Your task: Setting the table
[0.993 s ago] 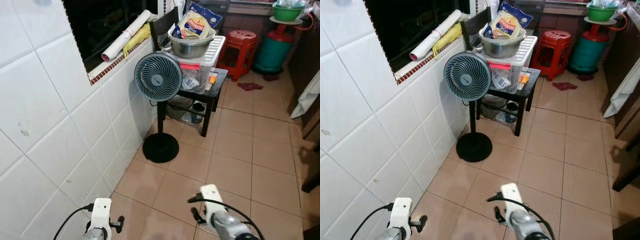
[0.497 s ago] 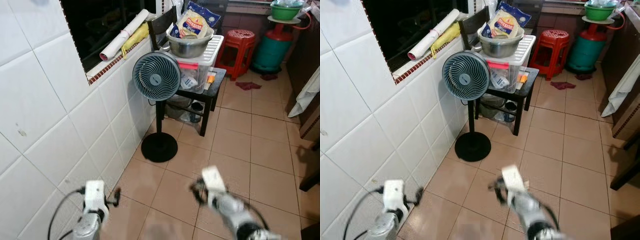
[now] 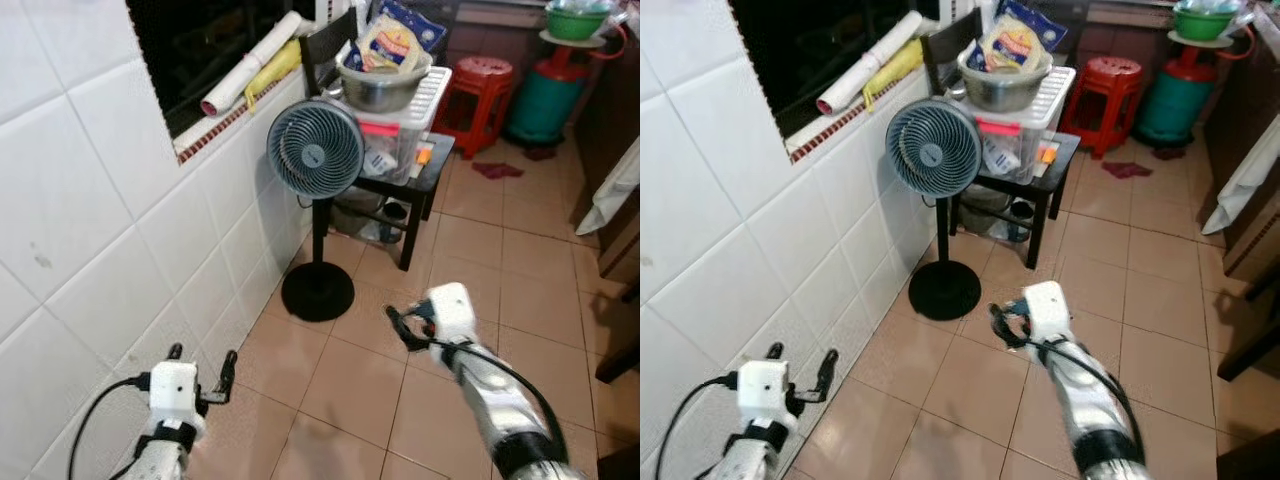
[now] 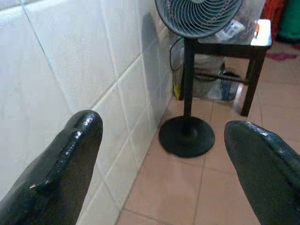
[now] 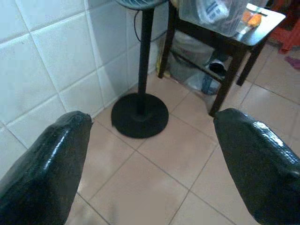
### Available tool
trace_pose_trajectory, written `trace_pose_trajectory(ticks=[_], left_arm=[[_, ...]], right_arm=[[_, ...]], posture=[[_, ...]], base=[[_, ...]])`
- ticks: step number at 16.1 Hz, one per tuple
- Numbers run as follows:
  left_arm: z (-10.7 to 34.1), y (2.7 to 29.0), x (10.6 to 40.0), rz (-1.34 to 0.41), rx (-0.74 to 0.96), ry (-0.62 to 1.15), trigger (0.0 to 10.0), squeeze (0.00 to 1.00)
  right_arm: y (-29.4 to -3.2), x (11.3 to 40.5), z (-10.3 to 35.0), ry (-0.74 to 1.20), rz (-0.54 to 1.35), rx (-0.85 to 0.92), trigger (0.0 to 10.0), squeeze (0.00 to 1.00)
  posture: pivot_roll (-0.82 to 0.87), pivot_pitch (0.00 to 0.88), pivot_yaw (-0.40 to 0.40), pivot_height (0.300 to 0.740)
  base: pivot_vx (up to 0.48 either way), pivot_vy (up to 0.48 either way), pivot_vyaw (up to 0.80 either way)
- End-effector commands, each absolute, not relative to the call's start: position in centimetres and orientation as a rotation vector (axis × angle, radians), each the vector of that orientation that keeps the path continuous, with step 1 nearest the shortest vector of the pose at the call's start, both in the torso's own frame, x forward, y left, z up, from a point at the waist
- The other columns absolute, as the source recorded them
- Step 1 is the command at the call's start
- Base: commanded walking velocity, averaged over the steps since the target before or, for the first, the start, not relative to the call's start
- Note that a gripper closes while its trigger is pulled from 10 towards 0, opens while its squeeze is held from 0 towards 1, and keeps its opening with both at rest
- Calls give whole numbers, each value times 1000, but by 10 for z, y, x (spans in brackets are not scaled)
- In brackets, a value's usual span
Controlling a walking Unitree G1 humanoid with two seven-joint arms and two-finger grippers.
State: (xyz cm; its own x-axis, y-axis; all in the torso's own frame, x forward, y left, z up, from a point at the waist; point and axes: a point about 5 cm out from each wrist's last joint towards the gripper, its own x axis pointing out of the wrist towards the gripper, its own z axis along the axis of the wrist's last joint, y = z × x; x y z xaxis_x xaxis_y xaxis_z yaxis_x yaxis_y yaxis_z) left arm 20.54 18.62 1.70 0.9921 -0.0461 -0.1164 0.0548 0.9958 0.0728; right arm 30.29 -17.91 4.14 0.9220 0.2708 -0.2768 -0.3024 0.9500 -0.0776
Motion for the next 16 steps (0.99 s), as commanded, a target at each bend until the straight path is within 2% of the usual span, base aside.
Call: trace_pose_trajectory(ticks=[1,4,7,10,13,16], left_arm=[[30,191,198,-57,118,104,10000,0],[38,193,193,-38,134,98,10000,0],[50,184,198,-46,140,57,10000,0],[72,175,201,-33,149,17,10000,0],[84,174,195,-21,125,22,10000,0],[86,173,202,19,99,17,10000,0]], right_arm=[[-188,292,50,243,304,-103,10000,0],[-207,262,42,280,203,-49,10000,0],[-206,240,44,282,187,-25,10000,0],[-211,224,50,302,144,-25,10000,0],[-205,229,61,281,139,-22,10000,0],[-189,244,61,290,215,-38,10000,0]], posture=[[-93,54,28,740],[-120,57,36,740],[-160,64,38,740],[-186,108,69,740],[-173,133,52,740],[-148,99,27,740]], base=[[0,0,0],[0,0,0],[0,0,0],[0,0,0],[0,0,0],[0,0,-756]])
